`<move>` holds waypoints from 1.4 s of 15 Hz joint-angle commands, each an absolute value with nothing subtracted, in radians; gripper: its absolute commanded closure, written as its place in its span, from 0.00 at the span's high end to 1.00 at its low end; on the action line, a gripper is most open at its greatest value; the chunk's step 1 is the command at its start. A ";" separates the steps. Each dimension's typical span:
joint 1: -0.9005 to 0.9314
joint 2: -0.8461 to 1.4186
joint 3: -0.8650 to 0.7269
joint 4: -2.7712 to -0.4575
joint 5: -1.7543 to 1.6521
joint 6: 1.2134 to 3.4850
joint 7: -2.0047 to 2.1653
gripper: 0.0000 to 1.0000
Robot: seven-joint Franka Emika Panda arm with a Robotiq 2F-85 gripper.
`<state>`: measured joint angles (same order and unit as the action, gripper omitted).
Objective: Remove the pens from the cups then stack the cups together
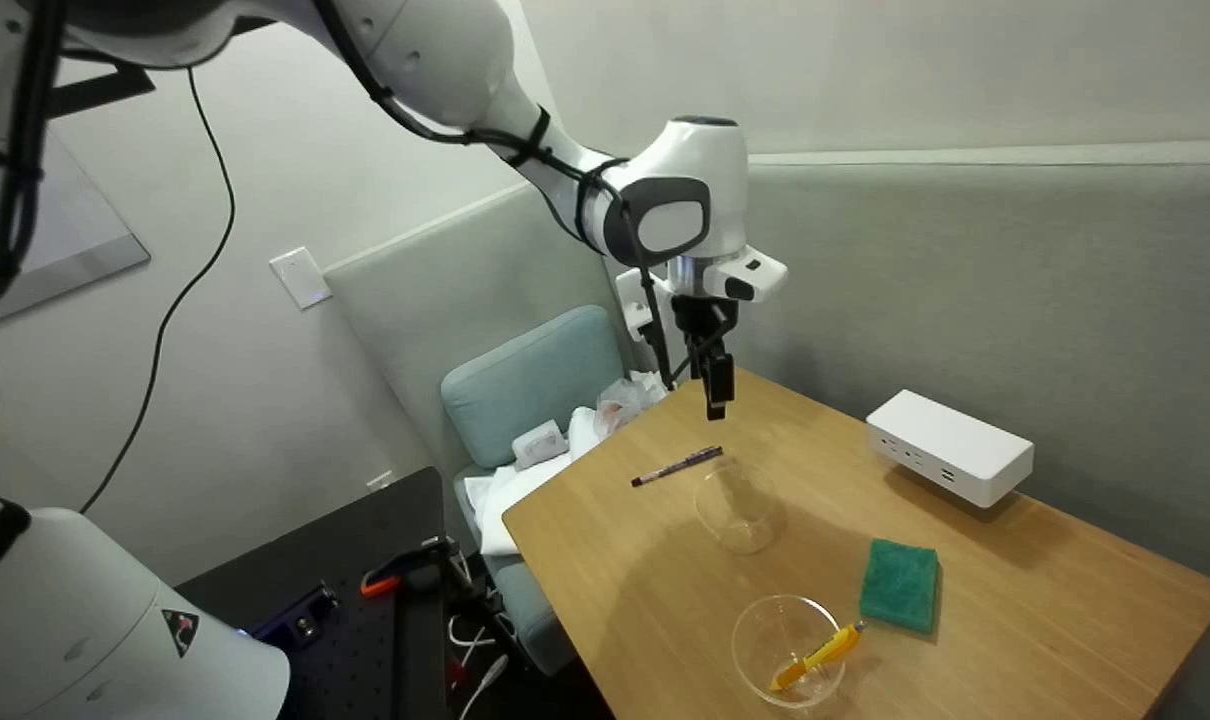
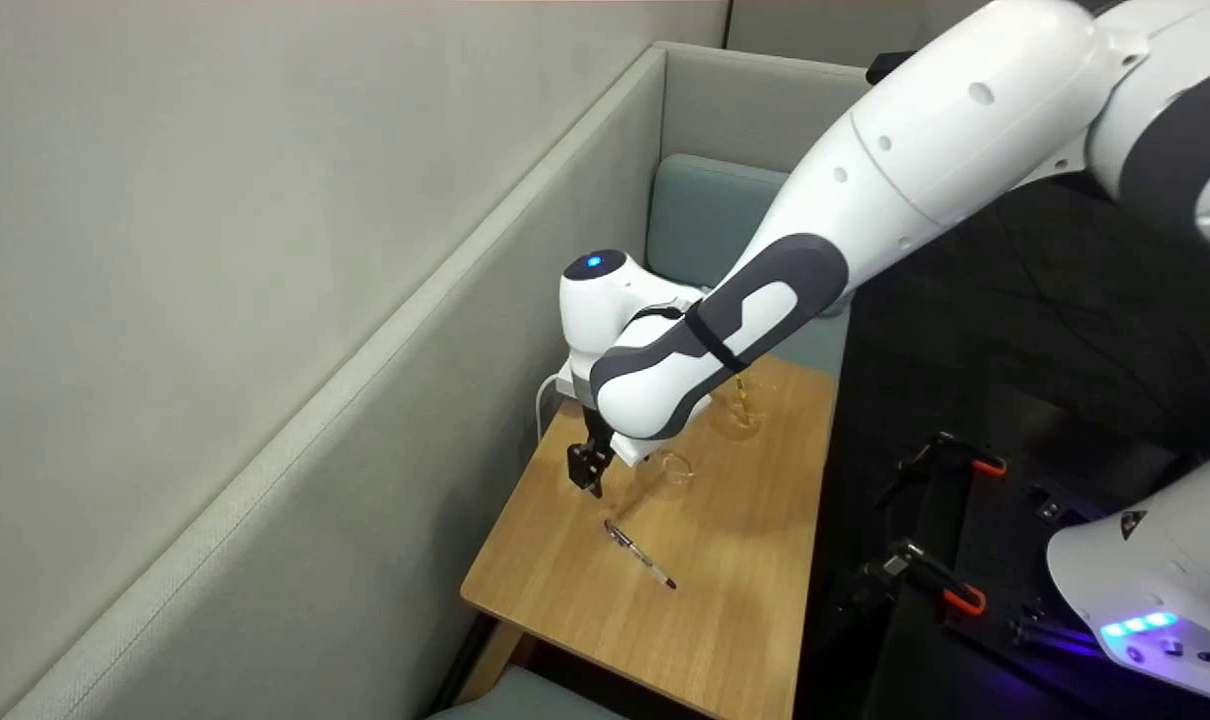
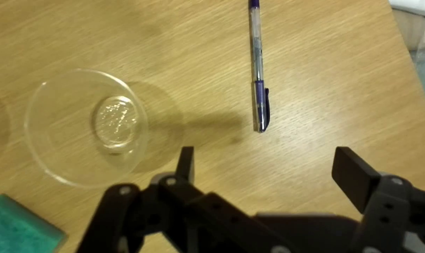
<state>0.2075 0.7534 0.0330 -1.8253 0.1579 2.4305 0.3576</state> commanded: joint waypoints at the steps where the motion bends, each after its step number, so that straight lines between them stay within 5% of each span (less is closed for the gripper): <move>1: 0.229 0.523 -0.023 -2.066 0.145 2.517 0.456 1.00; 11: 0.202 0.240 -0.233 -2.420 -0.070 2.774 0.705 1.00; 21: 0.182 0.320 -0.389 -2.436 -0.226 2.926 0.726 1.00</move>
<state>0.1798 0.3171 -0.3868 -2.4381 -0.2367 2.9264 0.7375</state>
